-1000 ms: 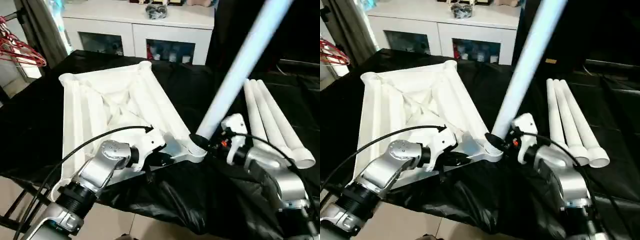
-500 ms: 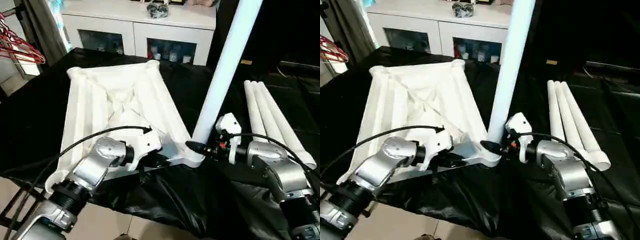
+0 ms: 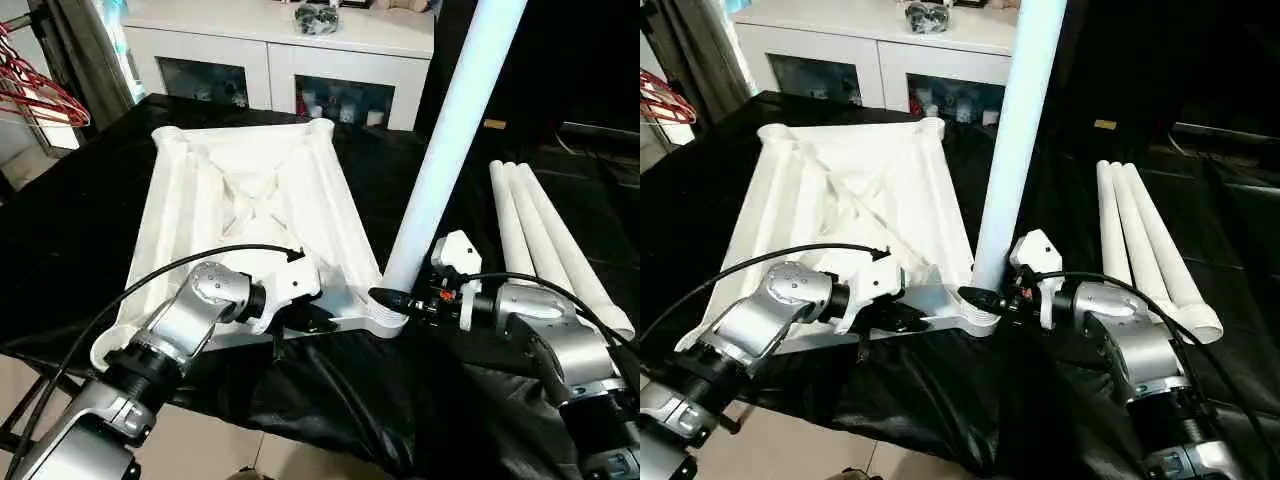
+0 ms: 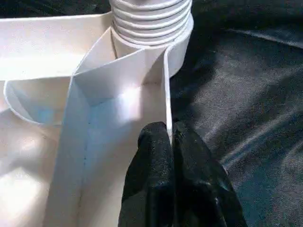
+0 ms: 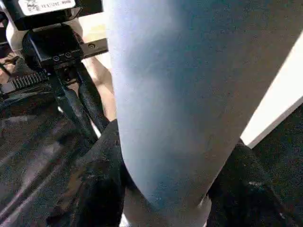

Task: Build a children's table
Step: Insert table leg to table base

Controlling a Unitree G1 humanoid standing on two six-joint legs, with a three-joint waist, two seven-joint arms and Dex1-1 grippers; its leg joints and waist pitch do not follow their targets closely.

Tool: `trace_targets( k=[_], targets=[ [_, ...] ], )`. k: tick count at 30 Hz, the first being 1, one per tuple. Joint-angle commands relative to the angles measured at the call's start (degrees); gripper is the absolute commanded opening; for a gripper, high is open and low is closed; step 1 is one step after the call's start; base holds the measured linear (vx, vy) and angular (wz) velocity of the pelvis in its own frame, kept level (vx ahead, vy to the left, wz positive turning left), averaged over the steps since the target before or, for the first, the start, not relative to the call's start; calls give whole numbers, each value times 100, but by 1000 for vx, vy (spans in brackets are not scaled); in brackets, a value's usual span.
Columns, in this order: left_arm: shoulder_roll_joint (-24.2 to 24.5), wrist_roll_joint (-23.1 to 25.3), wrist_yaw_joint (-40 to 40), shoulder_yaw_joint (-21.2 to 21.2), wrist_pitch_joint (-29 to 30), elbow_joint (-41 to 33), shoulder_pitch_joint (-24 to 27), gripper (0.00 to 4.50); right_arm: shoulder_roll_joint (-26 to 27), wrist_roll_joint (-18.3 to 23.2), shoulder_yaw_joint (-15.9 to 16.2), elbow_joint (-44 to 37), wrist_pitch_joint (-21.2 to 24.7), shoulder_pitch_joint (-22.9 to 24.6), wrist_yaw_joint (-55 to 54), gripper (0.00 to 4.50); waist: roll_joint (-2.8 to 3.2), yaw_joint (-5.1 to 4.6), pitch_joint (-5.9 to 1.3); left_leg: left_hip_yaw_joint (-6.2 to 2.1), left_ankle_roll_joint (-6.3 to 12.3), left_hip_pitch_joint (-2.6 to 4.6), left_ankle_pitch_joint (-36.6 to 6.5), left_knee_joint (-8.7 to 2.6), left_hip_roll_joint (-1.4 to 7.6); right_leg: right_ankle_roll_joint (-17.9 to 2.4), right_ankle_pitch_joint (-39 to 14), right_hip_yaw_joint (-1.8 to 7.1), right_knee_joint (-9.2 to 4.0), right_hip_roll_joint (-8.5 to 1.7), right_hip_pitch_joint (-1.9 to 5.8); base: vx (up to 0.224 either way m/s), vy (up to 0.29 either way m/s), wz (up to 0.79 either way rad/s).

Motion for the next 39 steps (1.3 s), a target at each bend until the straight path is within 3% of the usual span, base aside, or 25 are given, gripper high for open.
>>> trace_targets(
  k=[1, 3, 4, 5, 7, 8, 10, 15, 18, 19, 20, 25, 33, 34, 36, 39],
  targets=[
    [-191, -14, 112, 27, -87, -70, -248, 0, 114, -380, 390, 480, 242, 309, -107, 189, -7, -18, -228, -139, -51, 193, -1794, -525, 361, -1444, -819, 220, -523, -348, 56, 0, 0, 0],
    [-330, -29, 354, 123, 87, -30, -279, 0, 293, -575, 273, 743, 60, 239, -671, 189, -4, -28, -216, -140, -113, 202, -1944, -539, 363, -1408, -1049, 225, -540, -349, 29, 0, 0, 0],
    [-428, -48, 524, 189, 223, -57, -290, 0, 433, -677, 171, 966, -20, 153, -1094, 189, 6, -53, -201, -146, -243, 213, -2161, -548, 358, -1389, -1351, 227, -557, -363, -12, 0, 0, 0],
    [-480, -50, 618, 225, 299, -64, -299, 0, 498, -714, 120, 1073, -35, 107, -1292, 189, -9, -83, -170, -177, -344, 212, -2466, -570, 338, -1270, -1905, 211, -605, -372, -5, 0, 0, 0],
    [-739, -15, 1153, 389, 666, -97, -348, 0, 819, -859, -121, 1599, -94, -143, -2253, 189, -3, -128, -175, -222, -490, 212, -2631, -584, 334, -1126, -2254, 205, -619, -383, -25, 0, 0, 0],
    [-867, 30, 1420, 455, 842, -101, -376, 0, 963, -898, -236, 1816, -148, -263, -2682, 189, 19, -168, -178, -239, -546, 193, -2650, -598, 331, -1071, -2240, 201, -611, -375, -22, 0, 0, 0],
    [-1028, 56, 1720, 538, 1079, -120, -400, 0, 1118, -863, -370, 2022, -138, -397, -3058, 189, 4, -212, -200, -244, -529, 164, -2572, -605, 325, -1033, -1987, 194, -608, -354, 4, 0, 0, 0],
    [-1844, 229, 3029, 823, 1795, -149, -463, 0, 1692, -845, -571, 2785, -190, -947, -3889, 189, 10, -241, -190, -189, -378, 184, -2444, -578, 309, -1148, -1716, 215, -643, -342, -33, 0, 0, 0],
    [-1956, 261, 3160, 801, 1872, -179, -448, 0, 1790, -870, -568, 2940, -221, -1055, -3949, 189, 3, -214, -208, -183, -251, 163, -2164, -574, 307, -1148, -1400, 199, -641, -324, 5, 0, 0, 0],
    [-2036, 284, 3286, 784, 1896, -162, -441, 0, 1854, -868, -573, 3053, -222, -1138, -4004, 189, -28, -210, -234, -177, -176, 151, -1971, -570, 314, -1167, -1155, 189, -621, -314, 38, 0, 0, 0],
    [-2070, 323, 3369, 765, 1884, -140, -439, 0, 1881, -875, -564, 3127, -246, -1188, -4024, 189, -8, -214, -246, -172, -119, 137, -1783, -570, 314, -1205, -909, 178, -605, -306, 55, 0, 0, 0],
    [-2076, 406, 3385, 736, 1906, -181, -424, 0, 1948, -925, -570, 3352, -330, -1283, -3991, 189, -21, -204, -255, -139, 35, 139, -1499, -540, 308, -1357, -450, 178, -580, -303, 72, 0, 0, 0],
    [-1941, 443, 3359, 685, 1832, -176, -426, 0, 2005, -907, -631, 3472, -450, -1347, -3964, 189, -14, -212, -216, -145, -105, 183, -1993, -584, 315, -1216, -1229, 194, -658, -308, 20, 0, 0, 0],
    [-1914, 449, 3316, 658, 1788, -188, -420, 0, 2008, -875, -661, 3471, -463, -1363, -3928, 224, -18, -210, -215, -146, -114, 182, -2026, -587, 313, -1180, -1315, 197, -670, -313, 16, 0, 0, 0],
    [-1842, 467, 3150, 583, 1633, -242, -399, 0, 1996, -835, -705, 3456, -497, -1406, -3845, 259, -6, -211, -219, -146, -129, 184, -2039, -589, 313, -1148, -1334, 202, -680, -312, 10, 0, 0, 0],
    [-1755, 494, 2978, 498, 1556, -339, -349, 0, 1965, -867, -686, 3417, -584, -1435, -3719, 268, 9, -197, -249, -132, -87, 180, -1757, -570, 317, -1258, -876, 201, -637, -306, 27, 0, 0, 0]
  ],
)
